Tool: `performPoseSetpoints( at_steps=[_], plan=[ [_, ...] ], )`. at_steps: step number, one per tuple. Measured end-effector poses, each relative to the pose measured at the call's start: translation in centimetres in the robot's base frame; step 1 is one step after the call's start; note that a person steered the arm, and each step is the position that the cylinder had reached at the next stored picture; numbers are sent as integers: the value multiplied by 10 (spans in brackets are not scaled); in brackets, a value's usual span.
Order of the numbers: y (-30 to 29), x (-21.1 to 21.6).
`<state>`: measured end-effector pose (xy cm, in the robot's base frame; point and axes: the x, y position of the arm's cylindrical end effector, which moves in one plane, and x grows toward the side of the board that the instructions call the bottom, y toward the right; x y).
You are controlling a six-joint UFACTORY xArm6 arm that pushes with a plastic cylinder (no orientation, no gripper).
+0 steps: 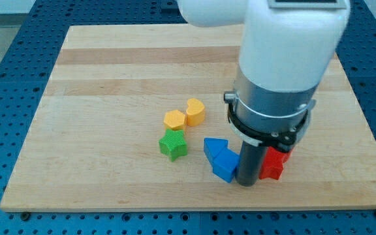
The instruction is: Push the green star towards bottom right
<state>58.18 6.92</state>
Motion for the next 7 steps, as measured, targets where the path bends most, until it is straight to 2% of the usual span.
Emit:
performPoseSetpoints(
  at_steps=[1,2,3,6,7],
  plan=[
    [-7,2],
    [-10,35],
    [-19,37],
    [-144,-40],
    [-155,-69]
  ],
)
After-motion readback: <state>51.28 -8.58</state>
